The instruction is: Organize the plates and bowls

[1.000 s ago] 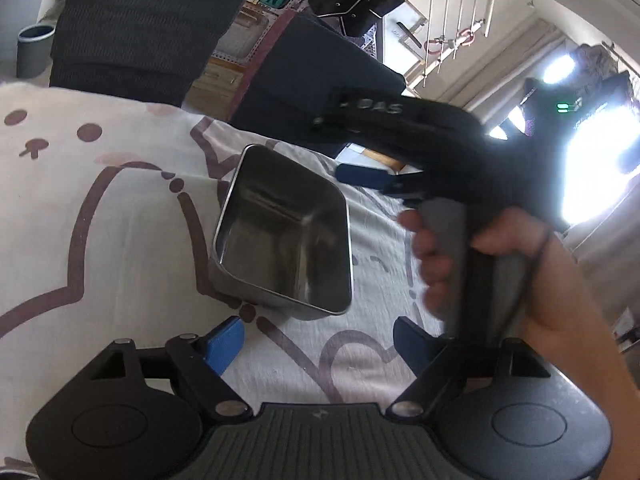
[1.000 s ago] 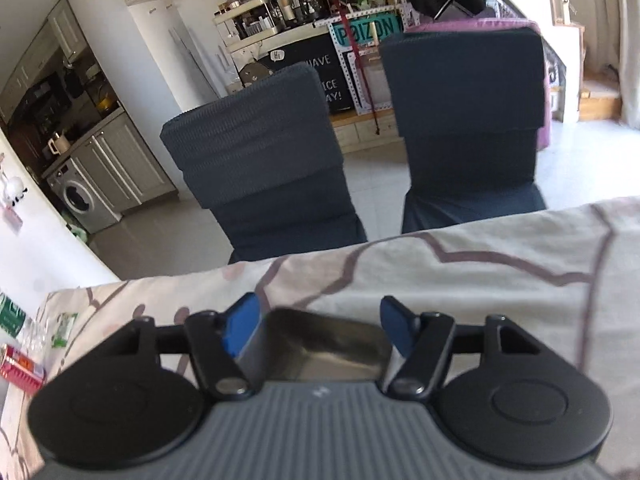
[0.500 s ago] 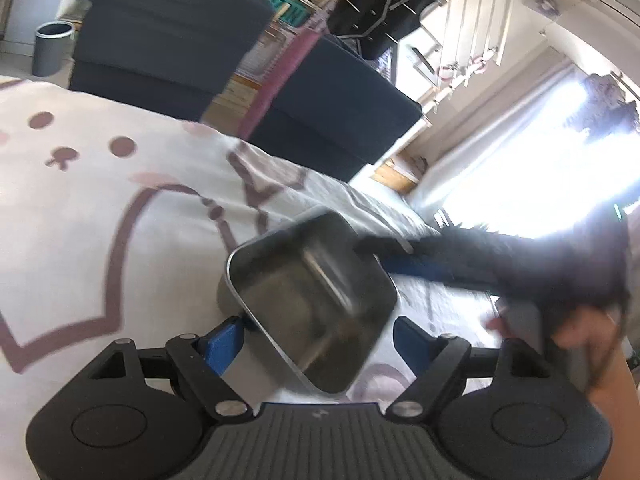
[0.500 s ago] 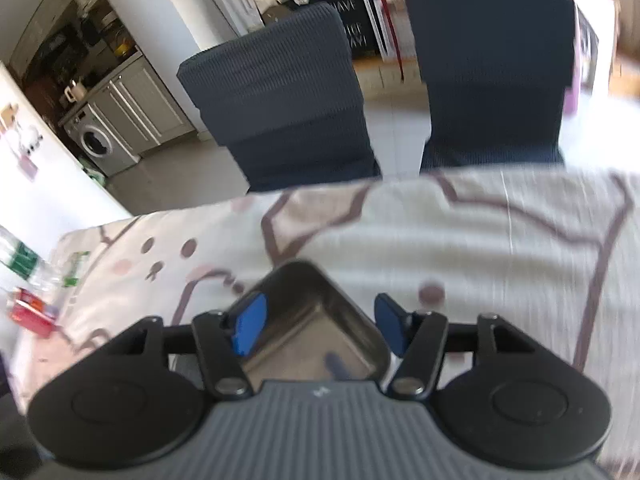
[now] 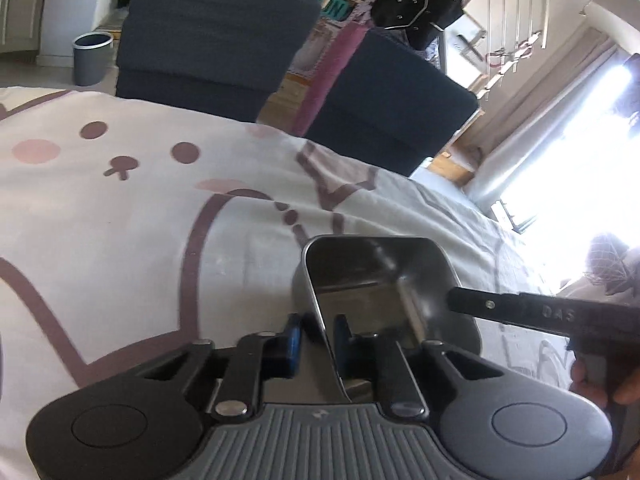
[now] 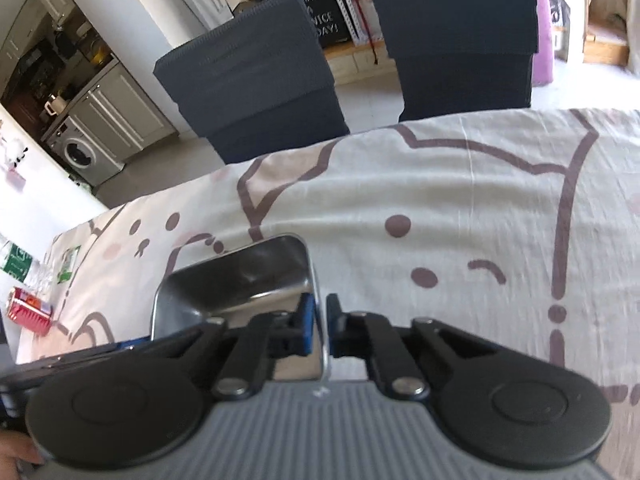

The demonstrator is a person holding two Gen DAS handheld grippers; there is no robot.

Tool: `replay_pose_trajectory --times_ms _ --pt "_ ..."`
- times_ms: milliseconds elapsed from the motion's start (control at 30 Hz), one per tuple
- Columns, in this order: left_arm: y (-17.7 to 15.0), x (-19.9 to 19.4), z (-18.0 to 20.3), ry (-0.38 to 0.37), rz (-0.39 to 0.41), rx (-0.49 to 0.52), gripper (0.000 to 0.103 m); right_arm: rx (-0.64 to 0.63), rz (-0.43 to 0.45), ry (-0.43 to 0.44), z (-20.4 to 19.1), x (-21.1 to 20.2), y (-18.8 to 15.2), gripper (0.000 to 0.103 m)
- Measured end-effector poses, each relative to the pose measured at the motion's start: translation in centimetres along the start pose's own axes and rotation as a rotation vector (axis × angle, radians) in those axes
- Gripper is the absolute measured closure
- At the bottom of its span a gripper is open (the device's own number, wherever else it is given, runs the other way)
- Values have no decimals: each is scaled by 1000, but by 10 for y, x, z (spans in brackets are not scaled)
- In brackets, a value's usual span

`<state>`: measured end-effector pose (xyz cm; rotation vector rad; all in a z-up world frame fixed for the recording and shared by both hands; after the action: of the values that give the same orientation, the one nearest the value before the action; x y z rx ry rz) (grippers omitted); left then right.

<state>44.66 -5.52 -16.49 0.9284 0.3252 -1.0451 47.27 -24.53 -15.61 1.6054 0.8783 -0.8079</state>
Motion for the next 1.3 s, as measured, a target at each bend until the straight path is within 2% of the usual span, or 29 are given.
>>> replay_pose_trajectory --times_ms 167,267,700,900,1000,1100,1300 --pt "-2 -14 5 11 -7 11 89 -58 20 -8 -10 -17 -6 99" --pt "-3 -30 20 13 -8 56 89 -71 45 -13 -14 -35 -12 99" --pt "-30 -113 105 -13 46 188 89 -83 169 -29 -9 -155 -59 99" --pt "-61 -147 133 -35 51 225 89 -69 239 4 -5 -208 -98 99" --pt "-82 -155 141 -63 41 222 89 -54 260 27 2 -235 -123 99" --pt "-107 -158 149 -83 24 220 89 -61 278 14 9 -254 -148 99" --pt "-148 -154 164 -119 -28 238 89 -3 244 7 38 -272 -198 99"
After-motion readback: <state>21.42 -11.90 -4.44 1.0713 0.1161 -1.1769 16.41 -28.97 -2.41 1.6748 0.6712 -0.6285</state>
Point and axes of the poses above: each gripper's, at about its wrist camera, not at the fingertips, and x roughly the way its jaws point, z to its right, y to its top, the point moved 4 cm from there along x, roughly the way its jaws point, and after that the axes turned 11 degrees about -y, right-handed, at the moved point
